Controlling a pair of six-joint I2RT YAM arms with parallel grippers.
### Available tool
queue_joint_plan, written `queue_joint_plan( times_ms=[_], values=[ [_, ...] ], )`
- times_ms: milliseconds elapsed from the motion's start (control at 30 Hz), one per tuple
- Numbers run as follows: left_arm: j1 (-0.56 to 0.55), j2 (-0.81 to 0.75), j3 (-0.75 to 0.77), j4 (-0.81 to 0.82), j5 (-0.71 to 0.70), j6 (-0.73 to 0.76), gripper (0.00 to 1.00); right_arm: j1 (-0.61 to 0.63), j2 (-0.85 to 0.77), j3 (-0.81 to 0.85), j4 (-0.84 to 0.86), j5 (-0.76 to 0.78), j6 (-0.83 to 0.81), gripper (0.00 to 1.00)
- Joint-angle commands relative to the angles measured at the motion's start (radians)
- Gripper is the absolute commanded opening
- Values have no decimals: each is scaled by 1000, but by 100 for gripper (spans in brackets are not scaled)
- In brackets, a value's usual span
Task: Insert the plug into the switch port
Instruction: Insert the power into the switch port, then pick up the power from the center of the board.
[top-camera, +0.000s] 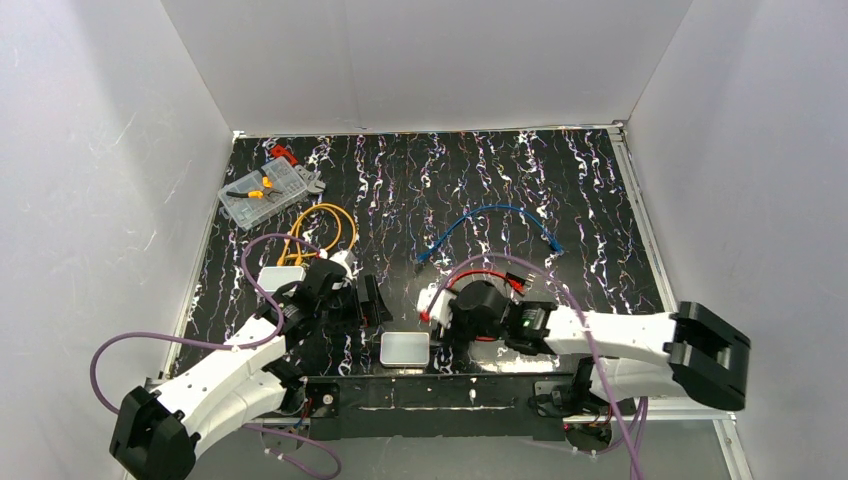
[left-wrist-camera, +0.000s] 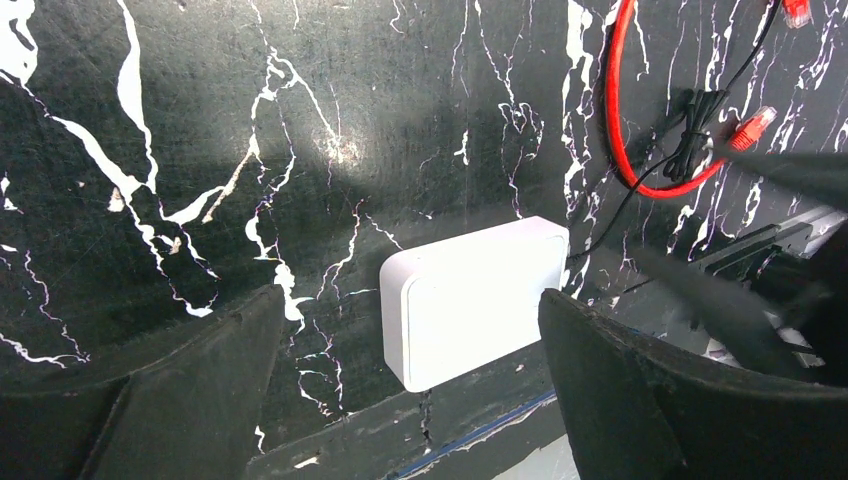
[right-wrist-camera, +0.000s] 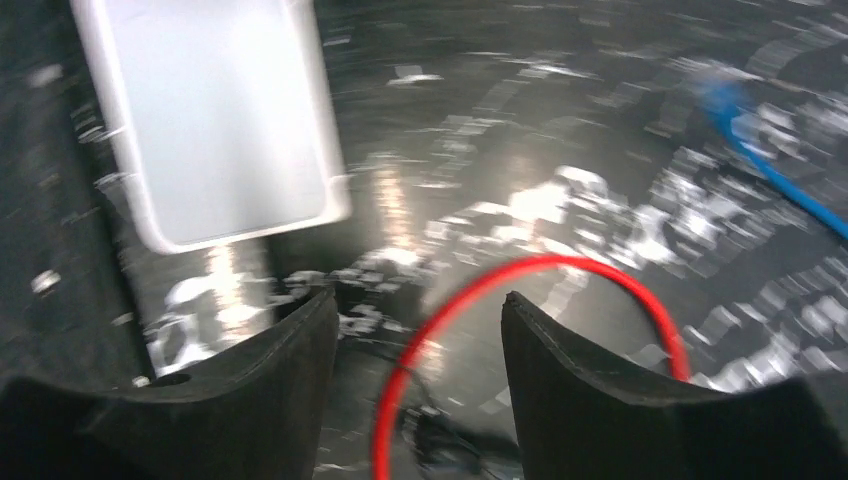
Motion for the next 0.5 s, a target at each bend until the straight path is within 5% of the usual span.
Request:
queue_joint_plan(
  times_ms=[0, 200, 467],
  values=[
    [-3, -25, -11, -25, -5, 17, 98, -70, -153, 100, -74, 336, 193, 68],
    [-3, -26, -10, -18, -5, 31, 98, -184, -187, 185, -254, 598, 490, 78],
    [-3, -12, -5, 0, 11, 44, 98, -359, -91, 290, -496, 524, 777, 72]
  ],
)
